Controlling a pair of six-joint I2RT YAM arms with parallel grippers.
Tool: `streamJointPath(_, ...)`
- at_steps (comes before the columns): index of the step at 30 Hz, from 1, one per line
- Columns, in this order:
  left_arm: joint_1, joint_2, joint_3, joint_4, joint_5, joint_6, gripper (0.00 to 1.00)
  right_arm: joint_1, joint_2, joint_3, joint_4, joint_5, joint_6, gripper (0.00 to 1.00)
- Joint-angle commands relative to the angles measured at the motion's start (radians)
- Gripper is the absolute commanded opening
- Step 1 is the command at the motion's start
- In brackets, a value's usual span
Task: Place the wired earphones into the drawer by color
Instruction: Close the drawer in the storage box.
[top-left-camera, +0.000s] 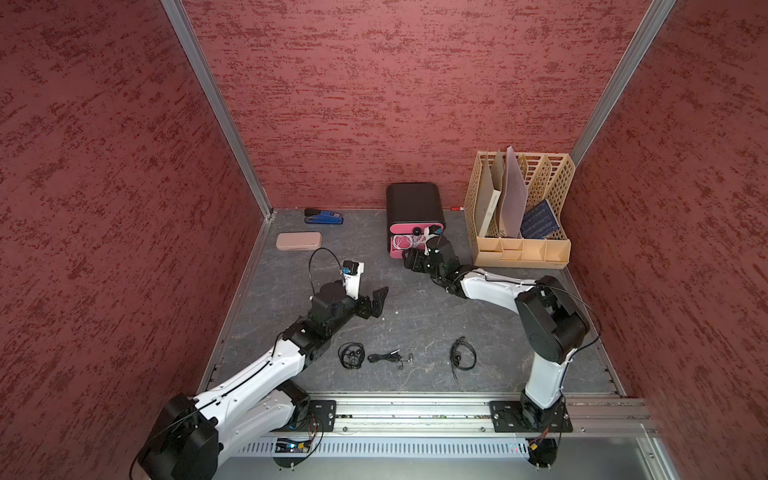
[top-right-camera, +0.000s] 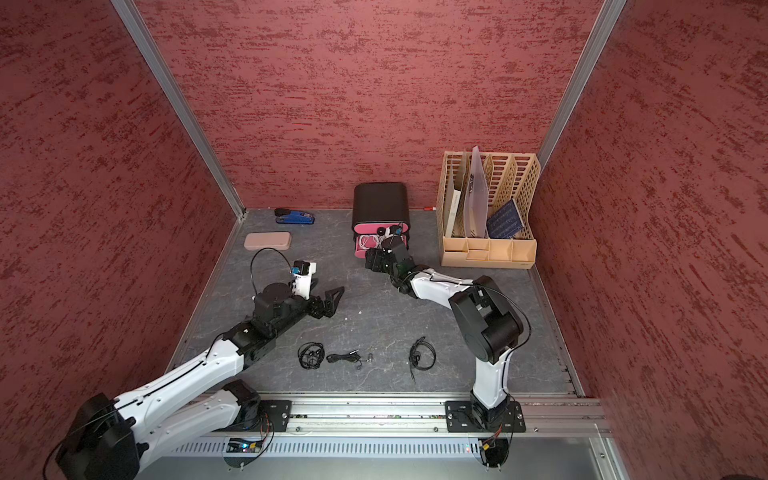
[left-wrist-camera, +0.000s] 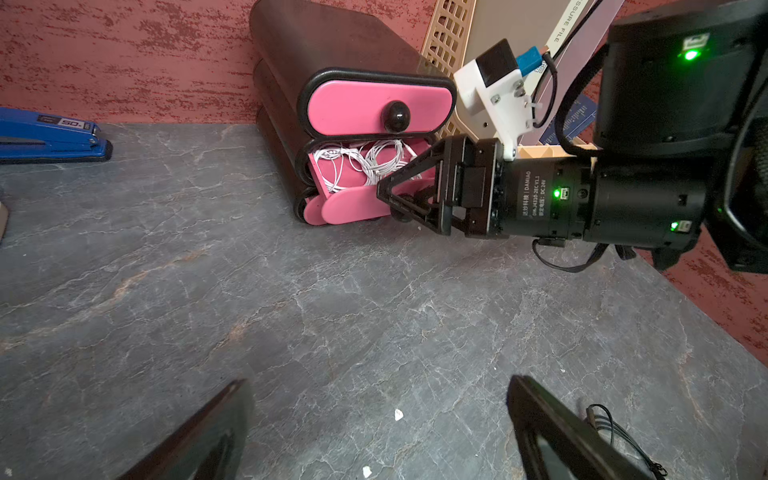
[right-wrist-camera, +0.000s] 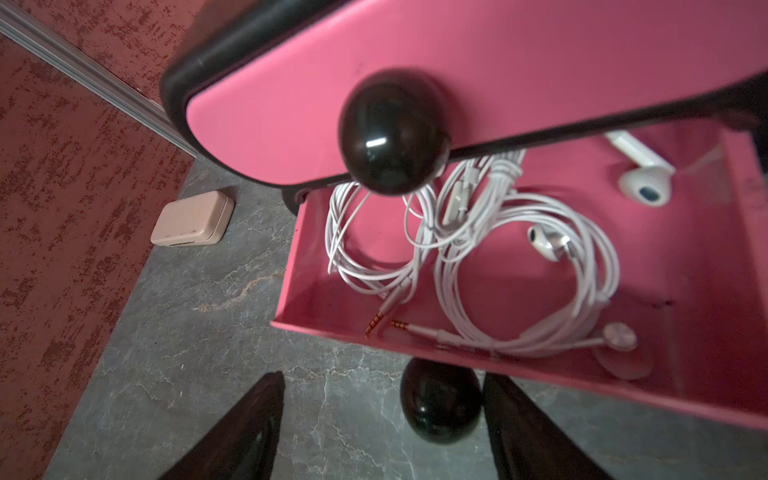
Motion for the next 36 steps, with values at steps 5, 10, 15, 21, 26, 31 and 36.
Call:
streamJointPath(5,0.005,-0.011,-0.011,0.023,-0.016,0.013,1.00,-0.026,0.051,0.106,-0.016,0.003,-0.045,0.79)
streamJointPath(10,0.005,-0.011,-0.012,0.024,-0.014,0.011,1.00,-0.043,0.081,0.151,-0.029,-0.007,-0.053,0.79)
streamJointPath(15,0.006,-0.013,-0.012,0.022,-0.014,0.011,1.00,-0.049,0.107,0.184,-0.036,-0.012,-0.059,0.79)
streamJointPath(21,0.005,-0.019,-0.012,0.020,-0.015,0.011,1.00,-0.057,0.134,0.216,-0.020,-0.019,-0.080,0.79)
streamJointPath(26,0.005,-0.022,-0.015,0.019,-0.020,0.012,1.00,-0.058,0.151,0.224,0.040,-0.016,-0.107,0.79)
streamJointPath(31,0.005,-0.023,-0.013,0.021,-0.023,0.011,1.00,-0.058,0.167,0.230,0.090,-0.017,-0.126,0.79)
streamJointPath(36,0.005,-0.023,-0.015,0.022,-0.022,0.011,1.00,-0.058,0.169,0.216,0.116,-0.023,-0.133,0.79)
